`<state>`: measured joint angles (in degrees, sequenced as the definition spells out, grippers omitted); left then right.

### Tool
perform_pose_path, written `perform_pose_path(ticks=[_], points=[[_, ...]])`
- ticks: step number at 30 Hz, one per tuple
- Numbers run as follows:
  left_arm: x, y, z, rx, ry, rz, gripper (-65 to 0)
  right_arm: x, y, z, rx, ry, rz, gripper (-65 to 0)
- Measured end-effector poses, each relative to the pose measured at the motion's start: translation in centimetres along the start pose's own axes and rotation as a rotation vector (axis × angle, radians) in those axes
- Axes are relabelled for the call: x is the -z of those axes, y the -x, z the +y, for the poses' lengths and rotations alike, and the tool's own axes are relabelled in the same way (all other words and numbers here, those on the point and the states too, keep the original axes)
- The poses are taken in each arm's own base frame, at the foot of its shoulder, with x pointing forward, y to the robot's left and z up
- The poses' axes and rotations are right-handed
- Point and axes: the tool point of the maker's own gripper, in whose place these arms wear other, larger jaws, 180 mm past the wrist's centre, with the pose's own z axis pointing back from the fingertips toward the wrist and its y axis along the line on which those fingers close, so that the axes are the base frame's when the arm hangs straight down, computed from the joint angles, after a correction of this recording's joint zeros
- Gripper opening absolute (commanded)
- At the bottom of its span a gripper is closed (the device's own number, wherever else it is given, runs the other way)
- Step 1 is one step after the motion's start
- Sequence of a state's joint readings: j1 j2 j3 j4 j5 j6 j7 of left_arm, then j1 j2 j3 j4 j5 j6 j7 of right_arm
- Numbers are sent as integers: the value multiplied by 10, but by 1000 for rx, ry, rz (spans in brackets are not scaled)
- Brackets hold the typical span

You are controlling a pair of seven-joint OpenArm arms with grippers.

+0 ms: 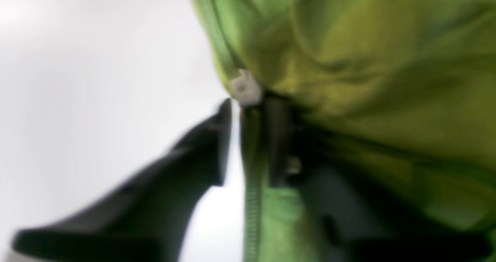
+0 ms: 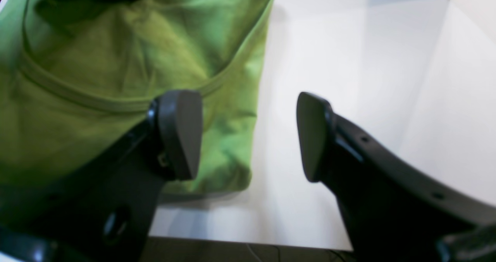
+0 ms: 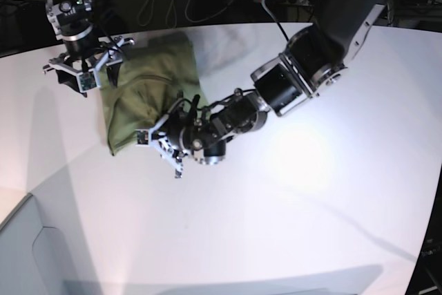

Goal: Fold the T-shirt properly
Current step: 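Pull the held edge with the left gripper across toward the right gripper, then open the left gripper and lift it away from the bundle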

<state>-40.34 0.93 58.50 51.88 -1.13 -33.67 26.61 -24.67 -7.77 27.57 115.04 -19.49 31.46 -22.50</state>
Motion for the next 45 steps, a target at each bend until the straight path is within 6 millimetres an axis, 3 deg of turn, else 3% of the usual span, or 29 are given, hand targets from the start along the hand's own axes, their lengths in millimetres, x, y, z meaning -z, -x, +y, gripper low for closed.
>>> perform_pose_path(ticks=[2,8,14,18,21,23,25,28,32,37,39,45], points=[[-1,0,2,8,-9,-1,-387,0,0,0,0,0,1,-284],[-23,-11,12,70,-57,-48,-383,0,0,0,0,0,0,-285],[-38,2,17,99,-89,-34,-382,1,-3,1,-3,-5,-9,-286],[-77,3,46,36,-202,-116,-383,2,-2,-2,-6,1,-6,-297],[-127,32,80,-99,-362,-173,-385,2,-1,-8,-28,6,-2,-398],[-161,67,94,-213,-476,-183,-386,5,2,-7,-25,0,4,-484],[-190,107,95,-344,-582,-177,-386,8,5,-6,-17,-2,16,-553],[-225,161,73,-526,-707,-172,-386,11,5,-5,-5,-10,9,-649],[-249,224,34,-723,-788,-114,-386,13,32,-13,18,8,84,-649],[-266,254,0,-901,-819,-194,-386,13,38,-12,39,3,84,-649],[-273,270,-13,-949,-840,-172,-386,13,49,-6,49,-15,114,-649],[-283,283,-28,-993,-867,-158,-386,17,70,8,88,-58,132,-649]])
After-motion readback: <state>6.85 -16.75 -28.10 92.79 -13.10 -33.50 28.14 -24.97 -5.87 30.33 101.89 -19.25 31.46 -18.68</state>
